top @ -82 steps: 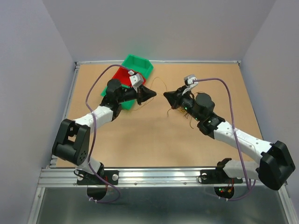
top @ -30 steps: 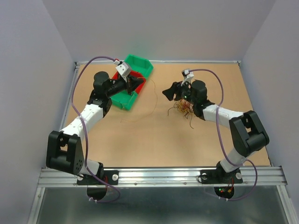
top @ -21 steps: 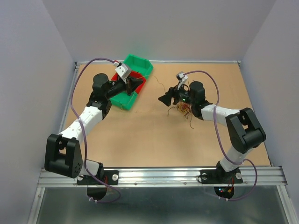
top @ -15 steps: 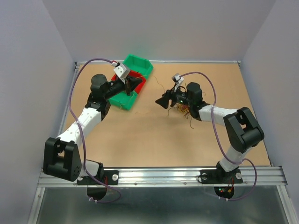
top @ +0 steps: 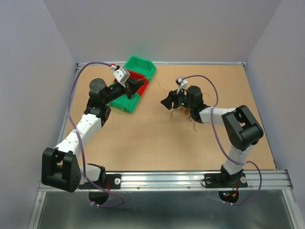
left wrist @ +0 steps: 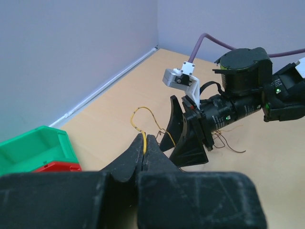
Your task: Untangle the cables
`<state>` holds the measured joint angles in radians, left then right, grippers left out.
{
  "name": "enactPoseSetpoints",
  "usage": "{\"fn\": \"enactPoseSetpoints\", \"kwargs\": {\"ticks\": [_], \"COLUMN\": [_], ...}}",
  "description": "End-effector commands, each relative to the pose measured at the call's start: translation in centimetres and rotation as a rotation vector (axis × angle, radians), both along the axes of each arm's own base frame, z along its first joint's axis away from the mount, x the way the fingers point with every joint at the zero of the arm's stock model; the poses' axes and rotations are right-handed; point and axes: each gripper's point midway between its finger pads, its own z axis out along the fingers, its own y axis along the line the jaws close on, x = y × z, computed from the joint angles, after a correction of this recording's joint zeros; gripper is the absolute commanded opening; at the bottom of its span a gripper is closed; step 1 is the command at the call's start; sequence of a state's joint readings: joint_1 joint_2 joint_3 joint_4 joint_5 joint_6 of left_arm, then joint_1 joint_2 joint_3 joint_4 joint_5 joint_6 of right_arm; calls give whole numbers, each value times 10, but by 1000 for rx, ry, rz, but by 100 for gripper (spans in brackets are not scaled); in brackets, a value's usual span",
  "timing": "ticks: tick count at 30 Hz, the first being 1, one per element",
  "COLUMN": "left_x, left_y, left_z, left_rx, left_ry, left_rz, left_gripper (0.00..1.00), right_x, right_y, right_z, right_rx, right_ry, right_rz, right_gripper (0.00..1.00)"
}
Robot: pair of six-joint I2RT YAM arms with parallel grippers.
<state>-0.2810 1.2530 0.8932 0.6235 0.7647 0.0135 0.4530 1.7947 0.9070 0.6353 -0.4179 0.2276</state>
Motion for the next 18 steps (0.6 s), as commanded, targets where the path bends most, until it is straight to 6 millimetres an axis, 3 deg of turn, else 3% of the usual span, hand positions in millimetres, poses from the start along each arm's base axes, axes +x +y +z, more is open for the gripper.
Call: {"fn": "enactPoseSetpoints", "kwargs": {"ticks": [1,2,3,5,6,10,13,18], "left_x": [-15,-15,-15,-15,-14,-4,7,4], "left_y": [-2,-2,-2,-2,-3,-6,-18,-45], "left_z": [25,25,25,25,23,10,-14,-41], "left_rx": [-29,-29,-28,-28,-26,-20,2,63], "left_ry": [-91,-91,-93,-90,-87,-54,-4,-2], "left_rz": [-34,-35,-37,-37,-38,-34,-48,-94], "left_gripper": [0,0,0,0,0,0,0,0], "right_x": [17,18,15,9,5,-21,-37,-49], "right_y": [14,15,17,22,23,31,31,27], "right_z": [35,37,38,47,46,68,95,114], "right_rx": [47,50,57,84,94,159,201,223], "right_ry": [-103,-111,-112,-136,-128,-150,-213,-279], "right_rz": [4,6,25,63,81,180,193,150], "right_gripper": [53,46,28,5,1,1,1,1]}}
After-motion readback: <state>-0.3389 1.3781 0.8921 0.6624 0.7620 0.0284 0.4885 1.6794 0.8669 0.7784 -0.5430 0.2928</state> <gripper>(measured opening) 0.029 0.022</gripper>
